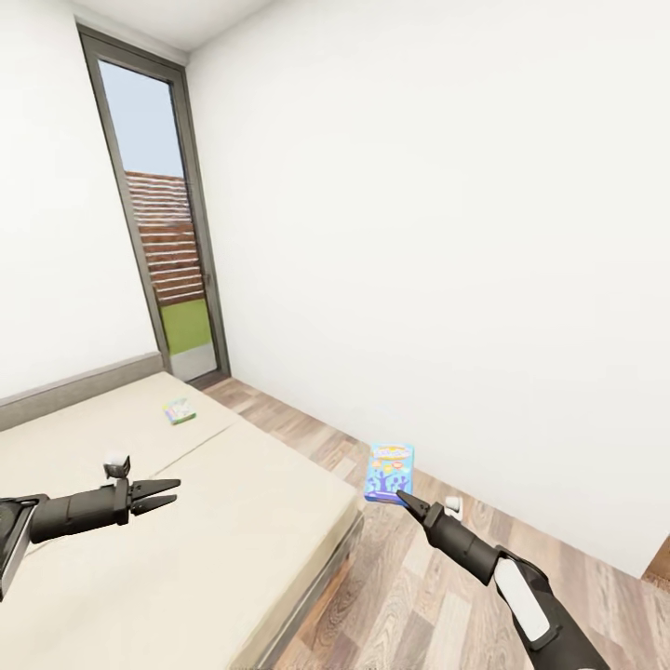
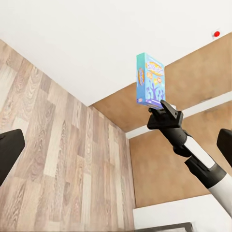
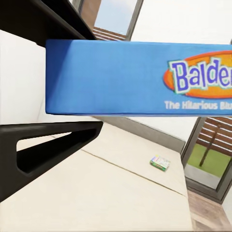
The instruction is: Put all the toys in the child's room - the three board games (two on the bed and one on the table), the two jigsaw puzzles on the table, and the tennis ball on the table - inside the toy box on the table in the child's room.
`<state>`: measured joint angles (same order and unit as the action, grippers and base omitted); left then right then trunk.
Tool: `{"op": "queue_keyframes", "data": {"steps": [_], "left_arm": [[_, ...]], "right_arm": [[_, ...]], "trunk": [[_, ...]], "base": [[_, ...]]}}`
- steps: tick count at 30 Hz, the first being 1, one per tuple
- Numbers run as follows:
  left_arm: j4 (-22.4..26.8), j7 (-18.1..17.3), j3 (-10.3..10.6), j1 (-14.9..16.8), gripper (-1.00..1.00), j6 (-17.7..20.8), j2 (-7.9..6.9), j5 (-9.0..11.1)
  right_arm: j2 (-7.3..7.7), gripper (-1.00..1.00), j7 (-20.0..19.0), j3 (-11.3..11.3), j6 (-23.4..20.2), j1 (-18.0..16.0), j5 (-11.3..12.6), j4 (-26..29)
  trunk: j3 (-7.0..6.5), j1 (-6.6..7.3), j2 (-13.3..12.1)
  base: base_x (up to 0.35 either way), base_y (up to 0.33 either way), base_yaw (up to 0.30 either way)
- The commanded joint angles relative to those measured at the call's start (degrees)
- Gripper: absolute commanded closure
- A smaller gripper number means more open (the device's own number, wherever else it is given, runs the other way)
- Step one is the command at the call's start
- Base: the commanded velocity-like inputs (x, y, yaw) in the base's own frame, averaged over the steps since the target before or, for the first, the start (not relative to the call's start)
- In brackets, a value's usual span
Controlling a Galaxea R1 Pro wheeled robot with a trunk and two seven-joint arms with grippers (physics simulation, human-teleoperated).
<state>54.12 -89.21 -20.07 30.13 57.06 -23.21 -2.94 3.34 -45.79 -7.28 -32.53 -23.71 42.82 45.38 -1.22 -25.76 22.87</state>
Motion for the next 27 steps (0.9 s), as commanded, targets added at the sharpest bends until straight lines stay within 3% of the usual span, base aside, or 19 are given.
{"op": "queue_keyframes", "data": {"steps": [1, 14, 27], "left_arm": [[0.0, -0.4, -0.1, 0.0, -1.00, 0.6, 0.05, -0.3], [0.0, -0.4, 0.0, 0.0, -1.00, 0.6, 0.19, -0.3], [0.0, -0.5, 0.0, 0.0, -1.00, 0.6, 0.19, -0.3]], "right_arm": [[0.00, 1.00, 0.0, -0.1, -0.4, 0.0, 0.3, 0.0], [0.00, 1.00, 0.1, -0.2, -0.4, 0.0, 0.3, -0.2], [0.00, 1.00, 0.1, -0.2, -0.3, 0.0, 0.3, -0.3]], "trunk": [[0.12, -0.02, 0.0], [1.27, -0.02, 0.0], [1.33, -0.02, 0.0]], "base": [[0.000, 0.000, -0.065], [0.000, 0.000, -0.086], [0.000, 0.000, -0.260]]}}
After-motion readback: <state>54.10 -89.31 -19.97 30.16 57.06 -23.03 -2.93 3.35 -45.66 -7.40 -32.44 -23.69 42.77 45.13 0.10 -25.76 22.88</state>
